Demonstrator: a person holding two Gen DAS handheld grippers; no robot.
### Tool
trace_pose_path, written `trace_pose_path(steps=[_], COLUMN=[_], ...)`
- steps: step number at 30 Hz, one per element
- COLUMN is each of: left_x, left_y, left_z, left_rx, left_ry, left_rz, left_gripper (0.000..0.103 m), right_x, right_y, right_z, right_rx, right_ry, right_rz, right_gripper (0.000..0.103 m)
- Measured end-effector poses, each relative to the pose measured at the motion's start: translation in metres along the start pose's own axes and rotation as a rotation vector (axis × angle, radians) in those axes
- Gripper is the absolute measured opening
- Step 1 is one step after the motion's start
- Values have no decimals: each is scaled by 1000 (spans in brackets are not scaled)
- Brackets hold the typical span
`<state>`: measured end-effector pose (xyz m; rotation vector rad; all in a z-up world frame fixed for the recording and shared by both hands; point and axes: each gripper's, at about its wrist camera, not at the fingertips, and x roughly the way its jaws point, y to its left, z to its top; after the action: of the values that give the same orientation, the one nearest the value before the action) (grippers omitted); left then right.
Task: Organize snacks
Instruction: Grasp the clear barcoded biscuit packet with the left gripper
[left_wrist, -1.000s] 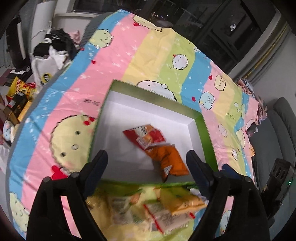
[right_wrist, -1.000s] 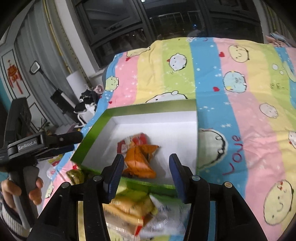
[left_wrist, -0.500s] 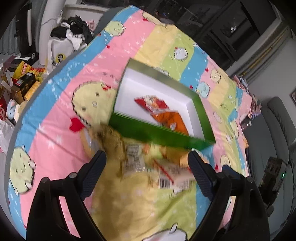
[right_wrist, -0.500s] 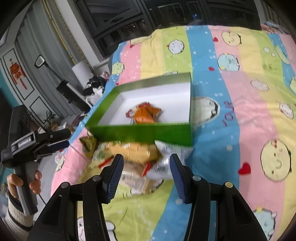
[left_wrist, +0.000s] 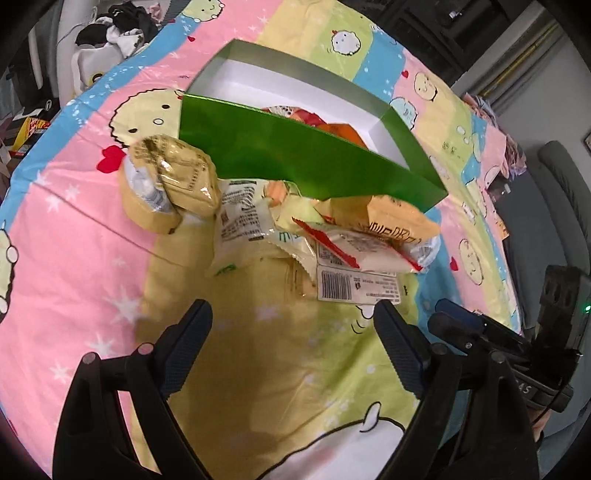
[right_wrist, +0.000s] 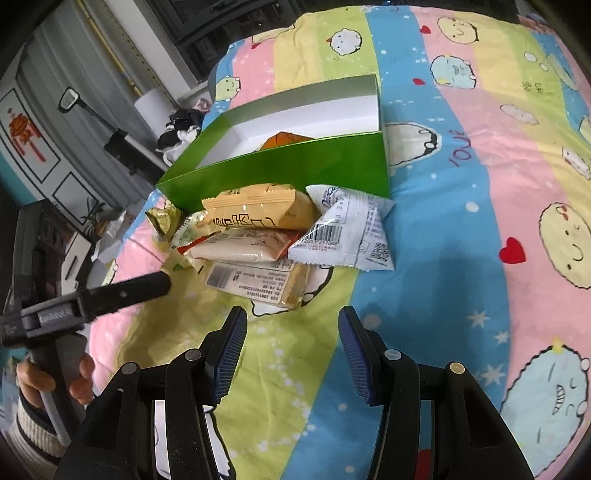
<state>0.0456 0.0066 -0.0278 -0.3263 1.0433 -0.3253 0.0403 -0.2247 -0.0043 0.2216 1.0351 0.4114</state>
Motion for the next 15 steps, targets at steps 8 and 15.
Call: trace_pose_path(steps=[8,15], left_x=[22,31], left_y=[-6,-8], left_z=[3,9], left_rx=[51,61], left_ry=[3,-11], left_rz=[15,18], left_gripper=[79,72], right_x=[17,31], right_y=[6,6], right_z=[2,10], right_rx=[-30,-39], right_ry=[-16,-21], right_rz=[5,4], right_gripper=[52,52])
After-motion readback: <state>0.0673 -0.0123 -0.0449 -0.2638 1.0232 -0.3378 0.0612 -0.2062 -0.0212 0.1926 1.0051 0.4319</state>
